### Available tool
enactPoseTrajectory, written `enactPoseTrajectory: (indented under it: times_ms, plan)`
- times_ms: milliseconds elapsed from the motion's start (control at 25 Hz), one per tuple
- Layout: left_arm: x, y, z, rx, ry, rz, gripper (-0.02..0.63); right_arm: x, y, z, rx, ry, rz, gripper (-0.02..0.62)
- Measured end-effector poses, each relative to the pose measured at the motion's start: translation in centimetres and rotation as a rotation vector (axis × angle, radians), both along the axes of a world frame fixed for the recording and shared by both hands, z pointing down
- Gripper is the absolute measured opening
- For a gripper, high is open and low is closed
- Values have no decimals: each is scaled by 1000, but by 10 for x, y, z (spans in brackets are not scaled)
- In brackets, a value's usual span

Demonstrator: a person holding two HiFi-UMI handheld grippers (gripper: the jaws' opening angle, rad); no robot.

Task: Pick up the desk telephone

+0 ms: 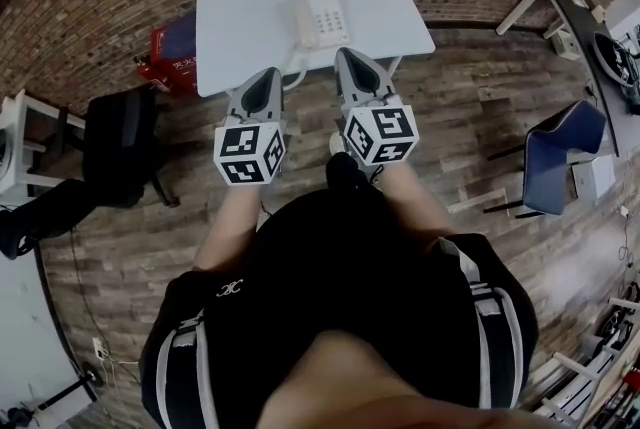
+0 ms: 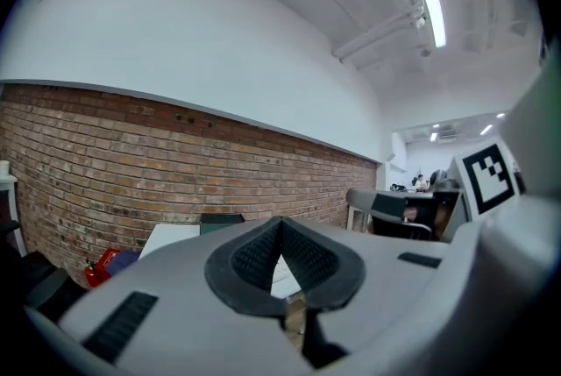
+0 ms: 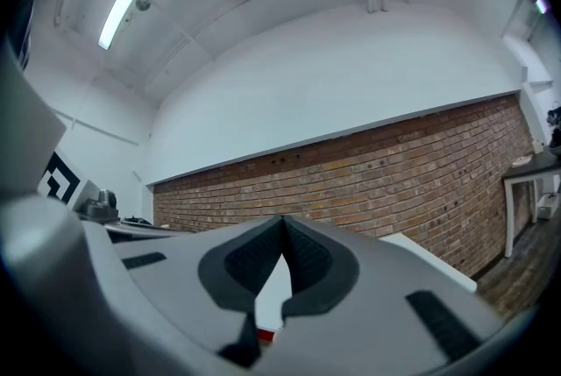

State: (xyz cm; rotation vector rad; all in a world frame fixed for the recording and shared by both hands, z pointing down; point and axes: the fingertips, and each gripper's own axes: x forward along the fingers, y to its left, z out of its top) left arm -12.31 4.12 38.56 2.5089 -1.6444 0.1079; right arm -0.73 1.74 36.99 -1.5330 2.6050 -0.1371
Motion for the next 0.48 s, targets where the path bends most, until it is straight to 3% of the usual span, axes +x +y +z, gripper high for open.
enactPoseTrajectory:
  times_ms: [480]
  plan:
    - [2,-104,12,-42,1,-29,2,4,-109,18,-46,5,-37,-2]
